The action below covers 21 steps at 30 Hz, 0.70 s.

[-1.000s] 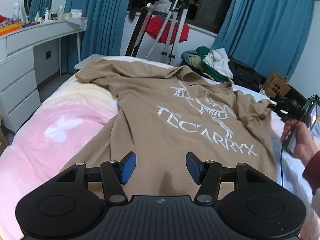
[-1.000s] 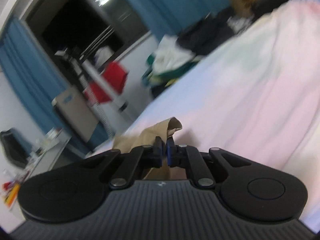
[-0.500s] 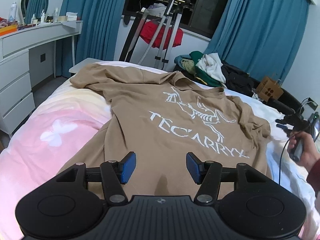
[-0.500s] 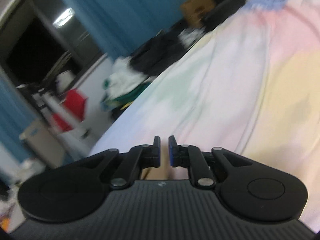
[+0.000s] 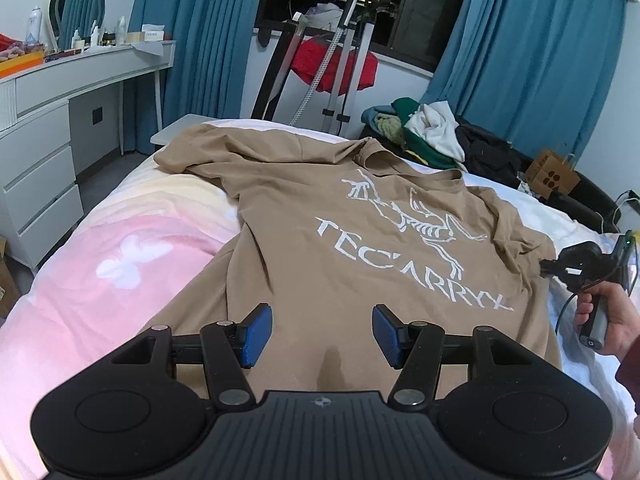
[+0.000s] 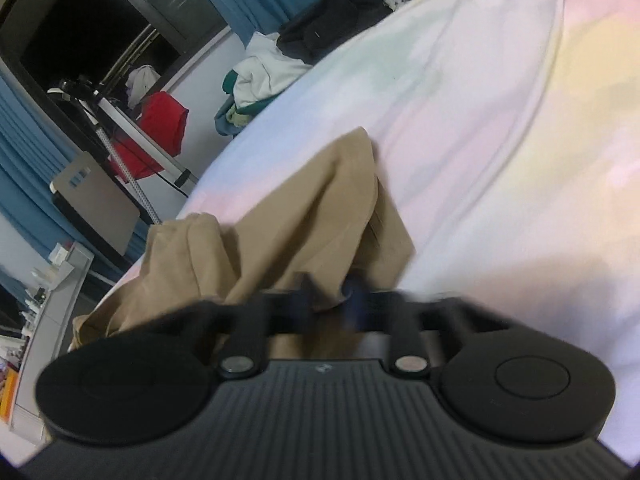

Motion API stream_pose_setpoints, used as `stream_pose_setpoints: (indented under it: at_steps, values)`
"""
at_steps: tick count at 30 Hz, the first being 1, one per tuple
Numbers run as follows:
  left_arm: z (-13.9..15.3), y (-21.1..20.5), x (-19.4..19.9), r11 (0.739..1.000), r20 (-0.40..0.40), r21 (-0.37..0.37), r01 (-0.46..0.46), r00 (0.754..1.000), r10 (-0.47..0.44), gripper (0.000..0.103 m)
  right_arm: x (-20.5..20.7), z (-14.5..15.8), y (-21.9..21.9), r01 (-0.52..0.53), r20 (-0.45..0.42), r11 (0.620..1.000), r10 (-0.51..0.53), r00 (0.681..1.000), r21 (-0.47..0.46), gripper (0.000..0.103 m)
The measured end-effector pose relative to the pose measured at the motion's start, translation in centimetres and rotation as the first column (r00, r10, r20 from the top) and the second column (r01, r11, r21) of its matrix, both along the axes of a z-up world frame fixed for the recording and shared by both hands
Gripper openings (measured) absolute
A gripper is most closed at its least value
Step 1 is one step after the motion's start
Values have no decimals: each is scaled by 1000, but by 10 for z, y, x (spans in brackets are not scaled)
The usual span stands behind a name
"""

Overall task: Fold clothes
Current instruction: 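Release the T-shirt and move the right tool toward the left tool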

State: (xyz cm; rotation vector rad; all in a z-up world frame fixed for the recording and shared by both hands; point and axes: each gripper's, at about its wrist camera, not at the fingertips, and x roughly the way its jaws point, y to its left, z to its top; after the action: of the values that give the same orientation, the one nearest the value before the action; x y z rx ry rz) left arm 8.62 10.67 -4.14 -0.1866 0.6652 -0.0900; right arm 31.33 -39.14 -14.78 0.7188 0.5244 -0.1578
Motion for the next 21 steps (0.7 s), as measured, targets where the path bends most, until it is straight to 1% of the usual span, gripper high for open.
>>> stream_pose_setpoints:
  at_steps: [2,4,6,8,9,10,11,12,13,14,16,18,19,20,21]
  values:
    - [1,-1,-1,1000,2,-1,14,1000,-14,58,-3,2,-1,12,2,1000,-12,1000,-24,5]
    - [1,-3,-1,999,-1,-19,47,999,-48,58,-16,15,-10,53,33,996,-51,998,-68,5]
    - [1,-8,-2,994,-2,-43,103,995,-103,58,-29,22,-21,100,48,988,-96,994,-113,4]
    - [1,-13,-3,982,-9,-82,170,985,-171,58,-38,20,-31,126,22,978,-125,992,-166,4]
    - [0,-15,-4,974,-12,-102,203,979,-205,58,-40,13,-36,121,-10,979,-124,992,-164,4]
    - [0,-18,-4,964,-15,-122,235,971,-238,58,-42,6,-40,112,-46,982,-120,992,-154,4]
    - [-1,-22,-6,957,-18,-119,264,963,-268,58,-43,-2,-44,103,-81,984,-116,990,-144,5]
    - [-2,-26,-7,949,-22,-116,293,955,-297,58,-47,-10,-47,90,-108,989,-103,989,-114,5]
    - [-3,-31,-9,943,-23,-96,320,946,-323,58,-54,-13,-48,91,-126,992,-102,987,-87,6]
    - [-4,-36,-11,935,-25,-75,346,937,-349,58,-63,-11,-46,104,-134,991,-115,984,-87,7]
    - [-6,-47,-17,914,-30,-46,402,914,-404,58,-84,2,-38,101,-116,990,-113,987,-101,7]
    - [-9,-56,-25,889,-29,-22,457,889,-457,57,-108,20,-24,69,-83,994,-76,994,-83,8]
    - [-10,-60,-30,876,-29,-10,483,875,-483,57,-120,28,-16,51,-70,996,-56,996,-74,11]
    - [-11,-64,-36,861,-27,1,508,861,-508,57,-133,38,-7,31,-59,997,-35,998,-71,21]
    - [-13,-69,-42,846,-26,11,533,846,-533,57,-148,47,4,9,-43,998,-12,999,-67,28]
